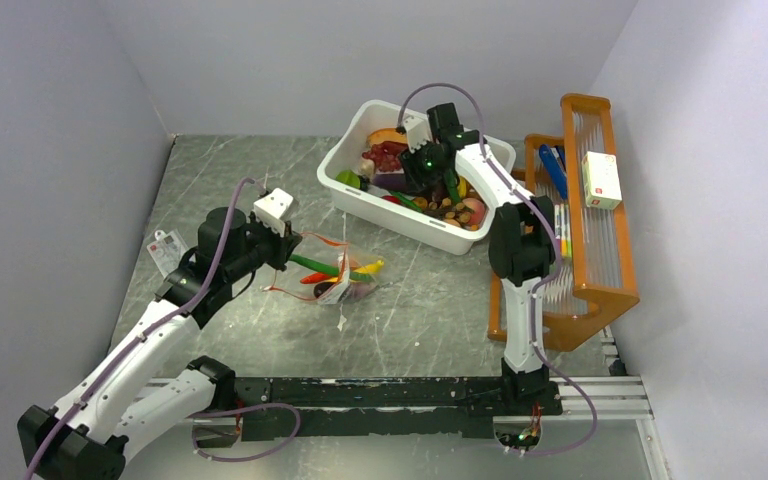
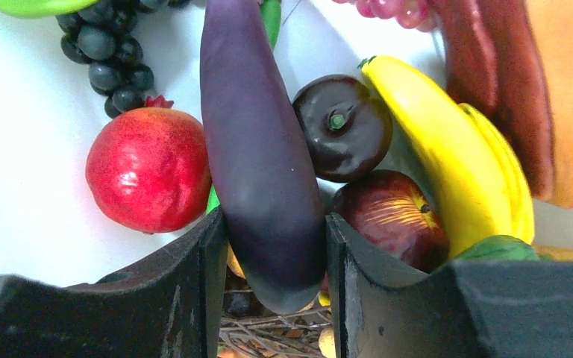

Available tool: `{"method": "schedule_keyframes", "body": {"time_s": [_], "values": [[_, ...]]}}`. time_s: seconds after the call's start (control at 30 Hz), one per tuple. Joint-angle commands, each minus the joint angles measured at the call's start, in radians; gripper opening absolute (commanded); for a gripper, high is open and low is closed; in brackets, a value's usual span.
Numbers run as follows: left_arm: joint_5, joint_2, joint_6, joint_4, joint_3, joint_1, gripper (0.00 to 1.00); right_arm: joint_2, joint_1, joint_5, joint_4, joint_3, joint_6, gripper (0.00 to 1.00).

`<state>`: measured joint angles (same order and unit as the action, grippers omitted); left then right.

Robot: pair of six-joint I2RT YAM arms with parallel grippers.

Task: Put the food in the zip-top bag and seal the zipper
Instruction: Pick up the fake vegetable from the bin, then place the fake vegetable in the zipper food storage bag.

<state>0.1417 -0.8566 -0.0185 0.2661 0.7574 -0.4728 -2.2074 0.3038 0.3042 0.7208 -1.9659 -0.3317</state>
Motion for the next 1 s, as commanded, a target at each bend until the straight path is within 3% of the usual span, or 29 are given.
{"method": "schedule_keyframes", "body": {"time_s": [0.0,0.5,0.97], "values": [[0.015,0.016,0.000,-0.030,0.000,0.007,0.07,0.091,0.007,-0.014,-0.060,-0.003,0.032,0.34],[0.015,0.018,0.028,-0.026,0.007,0.012,0.07,0.356,0.077,-0.121,-0.166,0.186,0.052,0.31],[0.038,0.010,0.049,-0.019,0.004,0.014,0.07,0.722,0.272,-0.202,-0.132,0.401,0.050,0.32]]}}
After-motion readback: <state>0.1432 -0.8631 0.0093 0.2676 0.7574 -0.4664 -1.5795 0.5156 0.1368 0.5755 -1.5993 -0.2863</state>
